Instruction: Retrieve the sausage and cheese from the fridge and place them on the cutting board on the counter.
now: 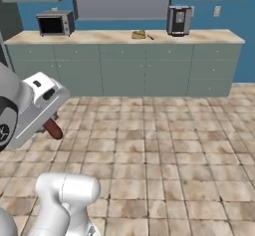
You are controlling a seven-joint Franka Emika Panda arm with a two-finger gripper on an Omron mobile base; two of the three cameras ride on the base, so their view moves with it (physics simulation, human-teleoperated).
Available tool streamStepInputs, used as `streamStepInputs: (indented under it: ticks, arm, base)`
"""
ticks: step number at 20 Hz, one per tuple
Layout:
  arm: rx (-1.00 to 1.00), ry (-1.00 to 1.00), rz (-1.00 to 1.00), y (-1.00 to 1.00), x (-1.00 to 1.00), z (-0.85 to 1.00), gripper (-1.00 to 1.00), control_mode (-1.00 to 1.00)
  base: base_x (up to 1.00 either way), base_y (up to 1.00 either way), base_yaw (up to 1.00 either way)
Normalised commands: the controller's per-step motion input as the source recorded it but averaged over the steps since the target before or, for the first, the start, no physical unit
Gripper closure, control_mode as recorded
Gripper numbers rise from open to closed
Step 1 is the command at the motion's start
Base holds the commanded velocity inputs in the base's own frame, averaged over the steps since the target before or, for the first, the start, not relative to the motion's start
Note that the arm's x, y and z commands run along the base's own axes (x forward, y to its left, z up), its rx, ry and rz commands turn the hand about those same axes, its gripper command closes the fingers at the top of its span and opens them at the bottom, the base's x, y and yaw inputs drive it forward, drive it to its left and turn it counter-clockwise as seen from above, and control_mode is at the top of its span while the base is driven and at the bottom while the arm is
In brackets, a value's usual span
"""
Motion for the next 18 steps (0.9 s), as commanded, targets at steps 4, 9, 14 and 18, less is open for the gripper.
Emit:
streamStepInputs:
  ticks: [4, 9, 14, 18]
  arm:
    - [0.00, 0.00, 0.00, 0.00, 0.00, 0.00, 1.00, 1.00]
    - [0.00, 0.00, 0.00, 0.00, 0.00, 0.00, 1.00, 1.00]
    - [0.00, 0.00, 0.00, 0.00, 0.00, 0.00, 1.00, 1.00]
    - [0.00, 0.00, 0.00, 0.00, 0.00, 0.00, 1.00, 1.00]
  base:
    - [1.00, -0.16, 0.01]
    - [1.00, -0.31, 0.00]
    - [1.00, -0.15, 0.01]
    - [1.00, -0.02, 0.06]
